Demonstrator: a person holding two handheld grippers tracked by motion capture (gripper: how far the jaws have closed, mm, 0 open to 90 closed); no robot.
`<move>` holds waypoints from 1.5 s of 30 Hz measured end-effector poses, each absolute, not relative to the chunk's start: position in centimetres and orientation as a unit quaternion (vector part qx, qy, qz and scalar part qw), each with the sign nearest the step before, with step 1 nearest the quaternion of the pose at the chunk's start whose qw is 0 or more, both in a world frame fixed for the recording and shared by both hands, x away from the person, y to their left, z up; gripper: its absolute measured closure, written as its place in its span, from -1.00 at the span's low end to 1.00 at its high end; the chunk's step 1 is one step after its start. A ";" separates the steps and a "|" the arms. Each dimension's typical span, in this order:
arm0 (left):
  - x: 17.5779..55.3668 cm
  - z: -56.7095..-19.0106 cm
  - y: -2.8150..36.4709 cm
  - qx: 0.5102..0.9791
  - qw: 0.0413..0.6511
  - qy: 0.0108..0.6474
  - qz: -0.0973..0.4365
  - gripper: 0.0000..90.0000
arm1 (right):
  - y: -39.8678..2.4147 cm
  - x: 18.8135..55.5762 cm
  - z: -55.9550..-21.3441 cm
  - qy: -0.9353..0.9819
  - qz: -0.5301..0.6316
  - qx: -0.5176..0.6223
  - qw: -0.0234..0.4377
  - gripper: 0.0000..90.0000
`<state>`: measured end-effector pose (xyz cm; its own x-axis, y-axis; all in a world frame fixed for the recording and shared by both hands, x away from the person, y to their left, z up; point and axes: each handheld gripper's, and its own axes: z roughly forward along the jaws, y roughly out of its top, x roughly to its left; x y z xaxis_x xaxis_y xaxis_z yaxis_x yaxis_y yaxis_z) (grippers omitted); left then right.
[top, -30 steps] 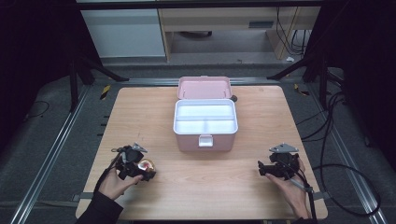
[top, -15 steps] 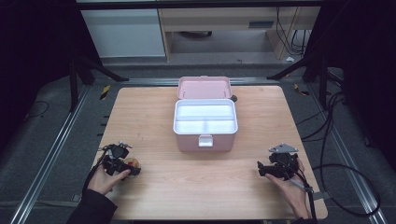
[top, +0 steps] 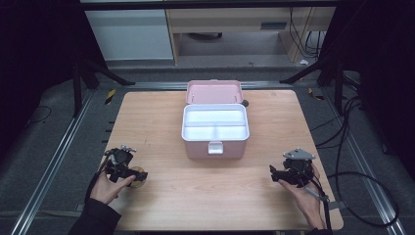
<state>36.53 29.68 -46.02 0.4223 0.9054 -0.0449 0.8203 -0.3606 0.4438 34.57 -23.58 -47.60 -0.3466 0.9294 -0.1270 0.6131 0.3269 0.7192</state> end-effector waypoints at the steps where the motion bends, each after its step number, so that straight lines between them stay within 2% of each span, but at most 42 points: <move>1: 36.6 -45.5 29.6 0.816 0.213 0.525 0.113 -0.73 | -23.5 34.6 -47.3 0.763 0.296 0.503 0.279 -0.63; 7: 37.3 -42.3 28.5 0.793 0.300 0.509 0.150 -0.65 | -22.5 35.3 -44.6 0.743 0.362 0.482 0.290 -0.40; 13: 39.0 -39.5 25.3 0.778 0.358 0.478 0.194 -0.58 | -20.9 37.7 -41.5 0.730 0.409 0.459 0.298 -0.28; 22: 41.7 -38.2 20.6 0.771 0.412 0.450 0.185 -0.50 | -18.2 41.1 -39.1 0.718 0.453 0.444 0.286 -0.19; 29: 42.9 -39.0 17.9 0.773 0.420 0.441 0.178 -0.43 | -16.7 42.6 -39.7 0.734 0.446 0.438 0.268 -0.06; 34: 43.8 -40.0 17.0 0.778 0.408 0.443 0.177 -0.21 | -15.8 43.6 -40.5 0.750 0.431 0.434 0.250 0.10; 42: 44.5 -41.2 17.1 0.784 0.393 0.451 0.168 0.25 | -15.0 44.1 -41.9 0.770 0.407 0.433 0.232 0.29; 45: 44.6 -41.4 17.6 0.782 0.404 0.451 0.147 0.28 | -14.8 44.1 -42.2 0.774 0.397 0.433 0.236 0.31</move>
<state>44.55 17.55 -41.37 0.5495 0.8246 -0.1345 0.5865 -0.2661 0.7650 44.09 -14.84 -42.20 -0.5129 0.8582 -0.0206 0.4830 0.3083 0.8195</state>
